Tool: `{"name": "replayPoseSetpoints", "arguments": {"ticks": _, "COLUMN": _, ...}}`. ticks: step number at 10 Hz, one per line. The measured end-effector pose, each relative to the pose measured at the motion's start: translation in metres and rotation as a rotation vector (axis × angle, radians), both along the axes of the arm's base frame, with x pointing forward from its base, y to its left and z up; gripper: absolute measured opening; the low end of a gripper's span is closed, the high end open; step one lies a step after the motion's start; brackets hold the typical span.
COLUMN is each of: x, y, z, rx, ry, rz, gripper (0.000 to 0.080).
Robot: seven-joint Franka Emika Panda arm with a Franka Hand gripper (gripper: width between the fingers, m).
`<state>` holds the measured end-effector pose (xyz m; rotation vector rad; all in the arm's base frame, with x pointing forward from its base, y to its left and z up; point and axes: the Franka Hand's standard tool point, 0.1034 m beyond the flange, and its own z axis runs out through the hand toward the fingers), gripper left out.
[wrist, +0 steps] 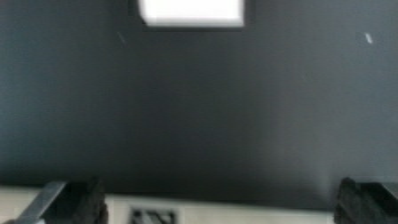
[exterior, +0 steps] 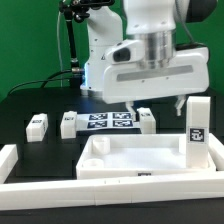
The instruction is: Assemble desk
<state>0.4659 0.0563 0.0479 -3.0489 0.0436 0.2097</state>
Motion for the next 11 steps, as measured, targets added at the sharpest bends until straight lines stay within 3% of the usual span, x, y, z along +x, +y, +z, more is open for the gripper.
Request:
{"name": "replayPoseSetpoints", "arguments": {"ticks": 1, "x": 0.000, "y": 0.003, "z": 0.006, "rx": 0.001, "ry": 0.109, "rz": -0.008, "gripper": 0.0648}}
{"name": "replayPoseSetpoints", "arguments": {"ticks": 3, "x": 0.004, "y": 0.006, "z": 0.003, "rx": -0.008, "ry": 0.136, "rz": -0.012, "gripper": 0.0648}}
{"name": "replayPoseSetpoints", "arguments": {"ticks": 6, "x": -0.007, "y": 0.006, "z": 0.001, "rx": 0.010, "ry": 0.344, "rz": -0.014, "gripper": 0.0648}}
{"name": "replayPoseSetpoints", "arguments": {"ticks": 8, "x": -0.028, "y": 0.007, "z": -0.008, "rx": -0.013, "ry": 0.520, "rz": -0.004, "gripper": 0.0648}}
{"name": "replayPoseSetpoints", "arguments": {"ticks": 11, "x": -0.036, "y": 0.003, "z": -0.013, "rx": -0.007, "ry": 0.697, "rz": -0.006, "gripper": 0.0648}}
